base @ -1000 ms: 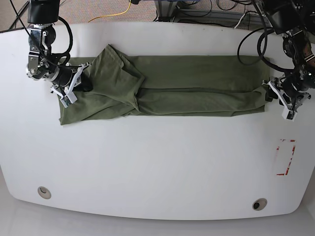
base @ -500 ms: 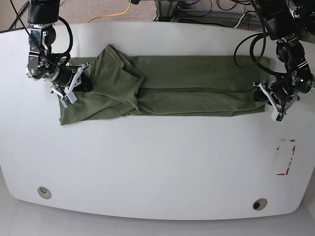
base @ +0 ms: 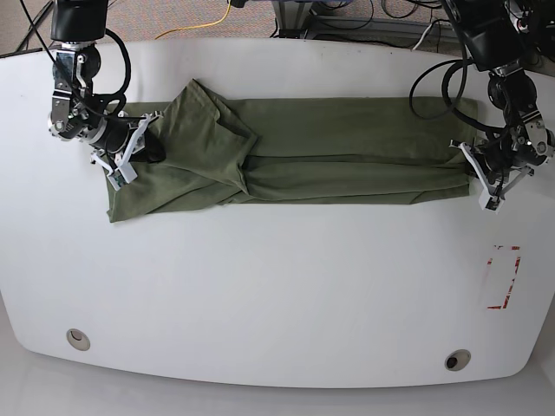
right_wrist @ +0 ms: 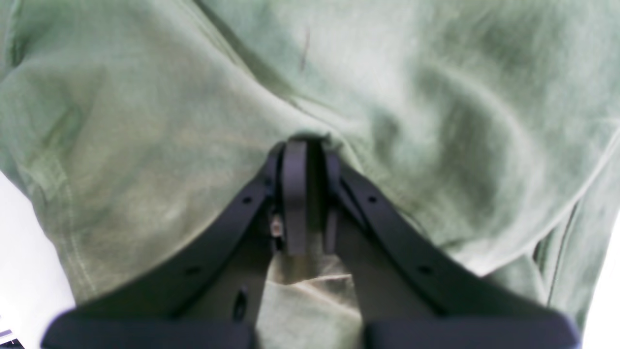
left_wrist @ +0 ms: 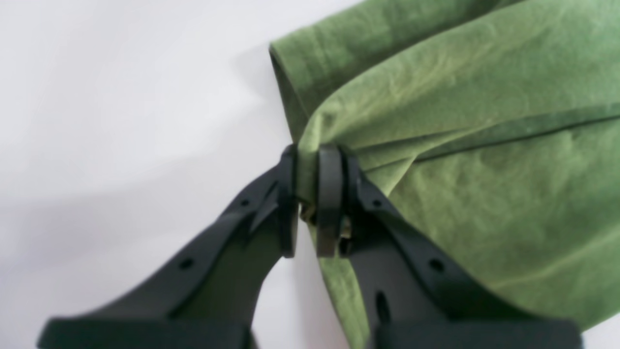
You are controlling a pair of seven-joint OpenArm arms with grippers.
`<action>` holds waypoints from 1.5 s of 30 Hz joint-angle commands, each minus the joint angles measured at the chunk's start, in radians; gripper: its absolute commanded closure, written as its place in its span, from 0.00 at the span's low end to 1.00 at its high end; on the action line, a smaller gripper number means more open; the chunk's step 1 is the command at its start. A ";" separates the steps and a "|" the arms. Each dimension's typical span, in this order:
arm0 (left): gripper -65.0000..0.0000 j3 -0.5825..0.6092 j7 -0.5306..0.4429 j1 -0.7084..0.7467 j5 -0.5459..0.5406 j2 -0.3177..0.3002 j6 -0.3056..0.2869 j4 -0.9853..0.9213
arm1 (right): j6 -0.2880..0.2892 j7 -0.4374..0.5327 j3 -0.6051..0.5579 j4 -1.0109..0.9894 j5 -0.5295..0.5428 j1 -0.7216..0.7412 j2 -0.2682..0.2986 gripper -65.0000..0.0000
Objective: Layout the t-shirt on the table in an organized manner, then fold the t-shirt properly
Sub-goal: 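Pull the left gripper's held end outward to stretch the folded strip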
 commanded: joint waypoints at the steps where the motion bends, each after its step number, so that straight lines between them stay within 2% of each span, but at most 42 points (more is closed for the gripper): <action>1: 0.94 0.028 -0.013 -0.014 -0.001 -0.041 -0.001 0.021 | -0.015 -0.102 -0.009 -0.012 -0.080 -0.014 0.003 0.92; 4: 0.94 0.065 -0.013 -0.014 -0.005 -0.084 -0.001 0.023 | -0.015 -0.102 -0.009 -0.012 -0.080 -0.014 0.003 0.92; 15: 0.94 0.128 -0.013 -0.013 -0.005 -0.179 -0.001 0.023 | -0.015 -0.102 -0.009 -0.012 -0.080 -0.008 0.003 0.92; 27: 0.93 0.157 0.000 -0.008 0.002 -0.199 -0.001 0.024 | -0.015 -0.102 -0.009 -0.012 -0.080 -0.005 0.003 0.92; 30: 0.82 0.157 0.030 0.015 -0.004 -0.218 -0.001 0.037 | -0.015 -0.102 -0.009 -0.012 -0.080 -0.005 0.003 0.92; 34: 0.63 0.157 0.037 0.046 -0.004 -0.218 -0.001 0.092 | -0.015 -0.102 -0.009 -0.012 -0.080 -0.005 0.003 0.92; 38: 0.50 0.153 0.062 0.089 -0.007 -0.219 -0.001 0.164 | -0.015 -0.102 -0.009 -0.012 -0.080 -0.005 0.001 0.92; 45: 0.48 0.128 0.160 0.130 -0.010 -0.218 -0.001 0.314 | -0.015 -0.102 -0.009 -0.012 -0.084 -0.004 -0.019 0.92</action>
